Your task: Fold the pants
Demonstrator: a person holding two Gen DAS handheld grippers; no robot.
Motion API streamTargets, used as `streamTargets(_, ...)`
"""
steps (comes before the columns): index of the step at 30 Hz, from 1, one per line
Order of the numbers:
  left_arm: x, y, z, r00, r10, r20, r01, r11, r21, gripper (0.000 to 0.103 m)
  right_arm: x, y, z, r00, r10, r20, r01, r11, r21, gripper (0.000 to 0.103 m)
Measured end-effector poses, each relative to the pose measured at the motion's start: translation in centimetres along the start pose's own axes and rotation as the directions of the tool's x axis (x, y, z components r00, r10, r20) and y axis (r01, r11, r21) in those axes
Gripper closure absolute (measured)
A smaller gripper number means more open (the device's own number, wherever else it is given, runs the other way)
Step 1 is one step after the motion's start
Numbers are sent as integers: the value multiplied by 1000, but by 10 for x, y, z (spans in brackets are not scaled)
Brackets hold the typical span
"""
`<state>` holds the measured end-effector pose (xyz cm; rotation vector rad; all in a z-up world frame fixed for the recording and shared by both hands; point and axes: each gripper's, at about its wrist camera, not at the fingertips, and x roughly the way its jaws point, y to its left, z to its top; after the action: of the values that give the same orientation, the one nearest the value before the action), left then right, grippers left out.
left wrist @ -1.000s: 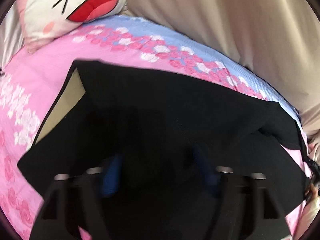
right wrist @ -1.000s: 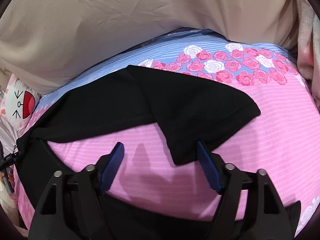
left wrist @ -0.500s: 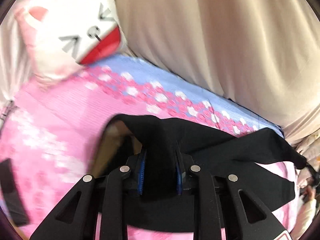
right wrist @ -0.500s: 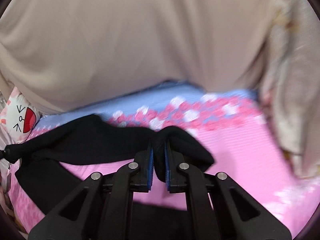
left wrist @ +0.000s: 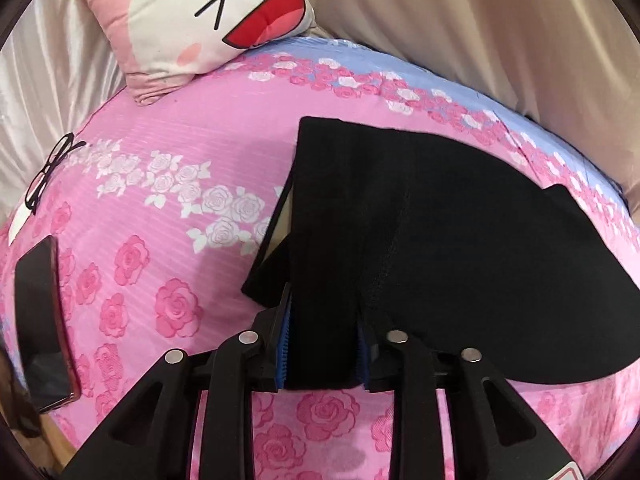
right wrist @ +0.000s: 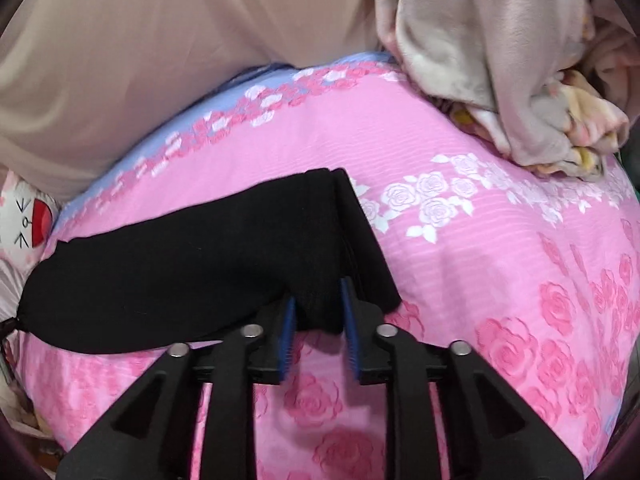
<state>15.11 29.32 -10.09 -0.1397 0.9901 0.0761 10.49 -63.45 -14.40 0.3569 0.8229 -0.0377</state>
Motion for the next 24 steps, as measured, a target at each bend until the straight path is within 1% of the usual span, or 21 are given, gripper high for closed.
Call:
streamTargets(1, -3, 2, 1, 1000, 11, -2, -11, 1000, 5, 73, -5, 0, 0, 1000, -14, 11, 14, 1000, -2, 59)
streamTargets(2, -9, 4, 4, 998, 58, -6, -57, 998, 7, 67, -13, 1, 0, 999, -21, 33, 21, 1000, 6, 48)
streamTargets(3, -14, 10, 5, 996, 85, 1, -85, 996, 2, 59, -19, -2, 3, 998, -20, 55, 19, 1000, 18, 40)
streamTargets(5, -28, 20, 8, 990, 136, 30, -135, 990, -33, 54, -30, -3, 6, 995, -14, 95, 10, 999, 37, 39)
streamTargets(6, -42, 28, 12, 975, 214, 62, -209, 975, -80, 54, -34, -4, 9, 994, -18, 109, 14, 999, 41, 37)
streamTargets(8, -60, 35, 18, 952, 288, 104, -277, 954, -113, 54, -37, -3, 19, 991, -16, 131, 10, 999, 47, 34)
streamTargets(9, -73, 35, 23, 933, 335, 135, -318, 939, -131, 54, -38, -2, 25, 990, -7, 142, 1, 999, 43, 28)
streamTargets(10, -85, 31, 28, 915, 368, 166, -347, 927, -141, 55, -36, 1, 32, 988, -11, 156, 6, 999, 33, 24)
streamTargets(11, -91, 26, 33, 909, 370, 190, -348, 927, -140, 55, -32, 5, 37, 987, -21, 157, 18, 1000, 20, 17)
streamTargets(12, -100, 11, 38, 915, 338, 221, -321, 940, -113, 54, -21, 9, 42, 992, -19, 128, 19, 1000, 3, 17)
streamTargets(13, -102, -2, 41, 922, 307, 236, -296, 952, -82, 53, -13, 11, 42, 994, -22, 108, 23, 1000, -10, 17)
streamTargets(14, -100, -25, 43, 932, 264, 248, -265, 964, -30, 46, 3, 13, 44, 996, -33, 77, 35, 999, -25, 17)
streamTargets(15, -96, -41, 44, 938, 240, 249, -250, 968, 9, 37, 16, 16, 45, 998, -33, 53, 35, 999, -38, 17)
streamTargets(16, -89, -62, 43, 945, 213, 248, -233, 971, 56, 36, 27, 21, 45, 999, -29, 39, 31, 998, -56, 18)
streamTargets(17, -80, -83, 42, 952, 186, 243, -217, 971, 104, 36, 39, 28, 48, 999, -29, 27, 31, 996, -89, 23)
streamTargets(18, -64, -106, 39, 962, 157, 224, -194, 968, 156, 36, 50, 35, 49, 999, -48, 7, 48, 991, -125, 43)
streamTargets(19, -47, -127, 36, 971, 133, 198, -173, 964, 201, 36, 60, 41, 50, 997, -78, -19, 74, 984, -160, 54)
streamTargets(20, -37, -141, 35, 976, 122, 182, -162, 961, 226, 36, 70, 49, 54, 990, -133, -41, 122, 970, -210, 75)
streamTargets(21, -20, -157, 33, 980, 114, 161, -152, 957, 248, 36, 68, 56, 58, 985, -171, -20, 161, 955, -249, 89)
streamTargets(23, 2, -181, 33, 987, 92, 130, -125, 954, 274, 36, 48, 59, 71, 981, -186, 61, 196, 948, -251, 89)
streamTargets(24, 11, -190, 33, 991, 64, 118, -94, 958, 270, 36, 41, 55, 75, 979, -189, 83, 203, 949, -241, 89)
